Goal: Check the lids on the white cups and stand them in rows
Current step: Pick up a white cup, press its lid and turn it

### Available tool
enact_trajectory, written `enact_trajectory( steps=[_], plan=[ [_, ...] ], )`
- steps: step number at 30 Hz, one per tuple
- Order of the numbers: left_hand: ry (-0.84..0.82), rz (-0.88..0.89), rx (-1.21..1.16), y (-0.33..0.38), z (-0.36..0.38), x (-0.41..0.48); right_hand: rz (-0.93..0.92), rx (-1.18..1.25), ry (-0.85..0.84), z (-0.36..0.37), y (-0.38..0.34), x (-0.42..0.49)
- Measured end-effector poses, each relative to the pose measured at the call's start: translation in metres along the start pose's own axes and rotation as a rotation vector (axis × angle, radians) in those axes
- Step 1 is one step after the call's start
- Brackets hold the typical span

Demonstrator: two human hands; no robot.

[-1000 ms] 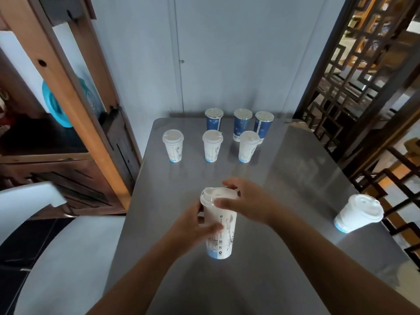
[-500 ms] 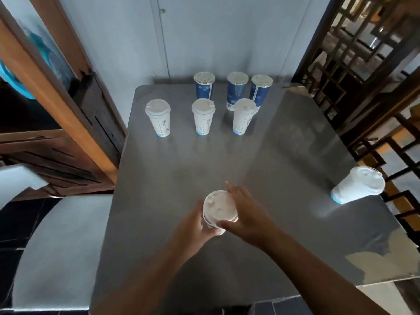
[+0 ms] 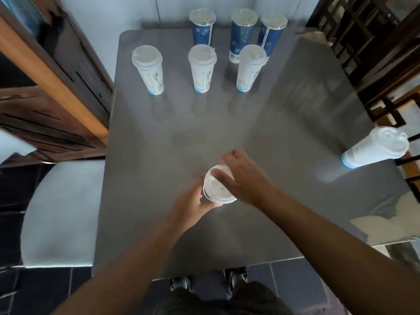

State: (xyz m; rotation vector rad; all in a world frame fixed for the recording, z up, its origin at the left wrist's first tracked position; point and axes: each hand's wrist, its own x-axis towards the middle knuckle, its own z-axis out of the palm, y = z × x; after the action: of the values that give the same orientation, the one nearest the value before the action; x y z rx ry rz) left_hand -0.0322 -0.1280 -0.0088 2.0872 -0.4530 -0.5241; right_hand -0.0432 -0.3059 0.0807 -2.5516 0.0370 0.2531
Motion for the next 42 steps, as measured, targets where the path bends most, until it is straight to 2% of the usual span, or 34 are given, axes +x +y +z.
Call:
enact_trajectory(
  steps=[8, 13, 19, 29, 35, 38, 42],
  plan=[
    [-0.010, 0.016, 0.045, 0.008, -0.001, -0.002, -0.084, -0.390, -0.010, 0.027, -0.024, 0.024],
    [0.005, -0.040, 0.069, 0.010, -0.002, -0.001, -0.100, -0.412, 0.040, 0.035, -0.020, 0.026],
    [0.021, -0.008, 0.078, 0.007, -0.002, 0.001, -0.150, -0.401, 0.102, 0.041, -0.013, 0.029],
    [0.025, -0.016, 0.015, 0.003, 0.002, 0.000, -0.160, -0.427, 0.105, 0.044, -0.013, 0.029],
    [-0.011, -0.062, -0.032, 0.013, -0.003, -0.001, -0.009, -0.322, 0.004, 0.040, -0.015, 0.036],
    [-0.044, -0.067, -0.062, 0.016, -0.007, -0.003, 0.004, -0.255, -0.049, 0.031, -0.022, 0.036],
    [-0.073, -0.031, -0.183, 0.034, -0.017, -0.012, 0.074, 0.126, 0.044, -0.001, -0.029, 0.029]
  ],
)
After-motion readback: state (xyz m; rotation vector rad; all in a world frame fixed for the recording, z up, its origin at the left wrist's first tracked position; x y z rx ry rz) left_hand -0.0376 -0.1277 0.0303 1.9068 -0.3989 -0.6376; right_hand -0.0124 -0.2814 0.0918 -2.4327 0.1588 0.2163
